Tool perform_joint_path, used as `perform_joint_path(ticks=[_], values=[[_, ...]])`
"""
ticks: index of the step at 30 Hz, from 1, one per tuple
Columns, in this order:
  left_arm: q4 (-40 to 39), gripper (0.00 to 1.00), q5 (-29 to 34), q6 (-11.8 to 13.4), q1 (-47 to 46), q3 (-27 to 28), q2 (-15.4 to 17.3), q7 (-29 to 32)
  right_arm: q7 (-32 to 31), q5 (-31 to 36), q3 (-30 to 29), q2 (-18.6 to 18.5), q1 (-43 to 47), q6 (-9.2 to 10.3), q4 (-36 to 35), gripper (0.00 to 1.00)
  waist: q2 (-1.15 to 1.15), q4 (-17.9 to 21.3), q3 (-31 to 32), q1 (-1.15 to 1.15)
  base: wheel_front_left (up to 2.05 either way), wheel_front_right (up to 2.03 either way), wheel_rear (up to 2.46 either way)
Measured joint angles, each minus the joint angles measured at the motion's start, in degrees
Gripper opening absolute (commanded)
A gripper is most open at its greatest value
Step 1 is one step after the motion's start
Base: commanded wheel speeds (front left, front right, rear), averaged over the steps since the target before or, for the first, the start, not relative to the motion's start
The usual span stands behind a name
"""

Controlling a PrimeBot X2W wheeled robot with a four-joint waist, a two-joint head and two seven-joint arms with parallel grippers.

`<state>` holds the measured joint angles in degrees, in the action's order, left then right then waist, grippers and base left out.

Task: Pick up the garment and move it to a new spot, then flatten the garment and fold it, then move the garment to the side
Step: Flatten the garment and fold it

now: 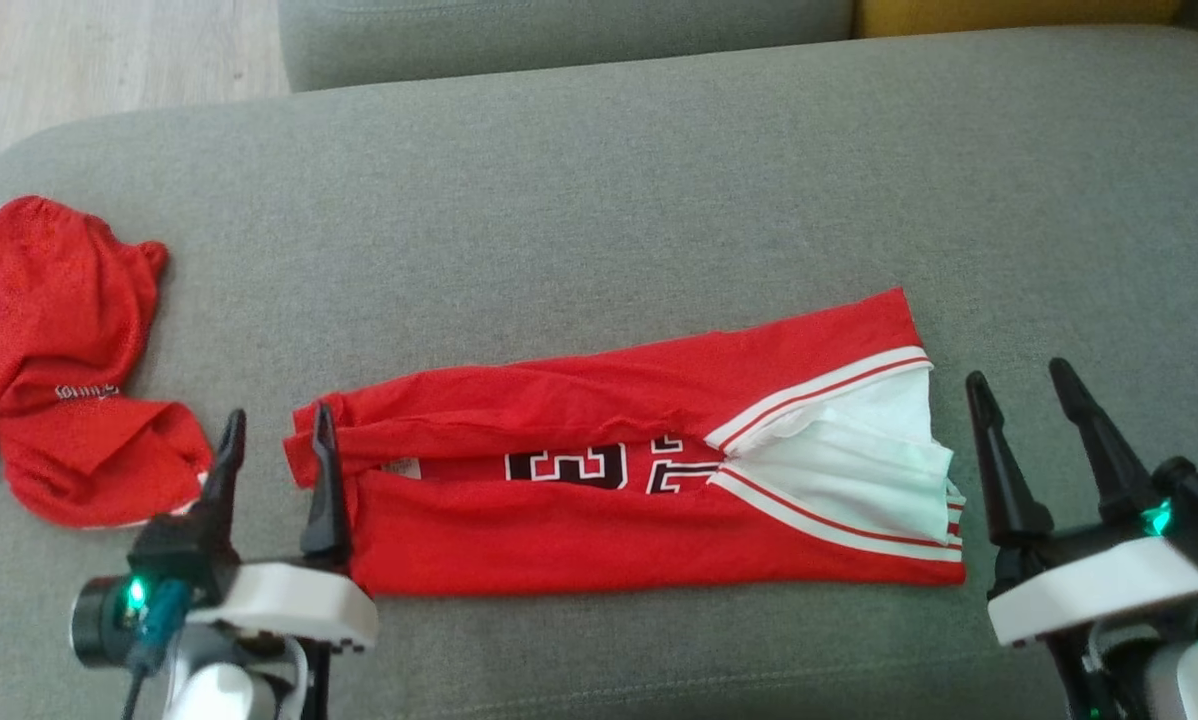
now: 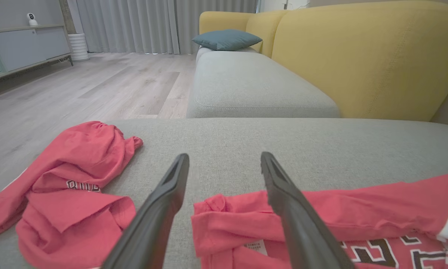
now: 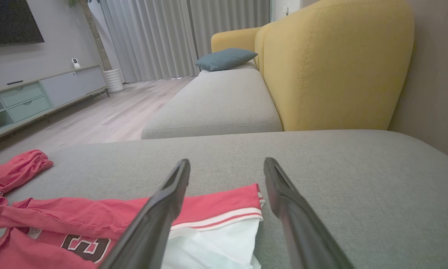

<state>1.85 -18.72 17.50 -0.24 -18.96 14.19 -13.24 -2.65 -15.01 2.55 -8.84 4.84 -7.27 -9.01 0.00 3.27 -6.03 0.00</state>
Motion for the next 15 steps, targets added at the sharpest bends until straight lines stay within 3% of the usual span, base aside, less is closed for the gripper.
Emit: perform_joint_path(ticks=[15], values=[[-1.8,1.0,0.5,1.2,1.0,-0.8,0.3,0.6,-1.5,0.3,-0.5,0.8,1.6,0.0,0.4,1.0,0.0,-0.2,-0.7,0.0,0.0,0.0,0.0]])
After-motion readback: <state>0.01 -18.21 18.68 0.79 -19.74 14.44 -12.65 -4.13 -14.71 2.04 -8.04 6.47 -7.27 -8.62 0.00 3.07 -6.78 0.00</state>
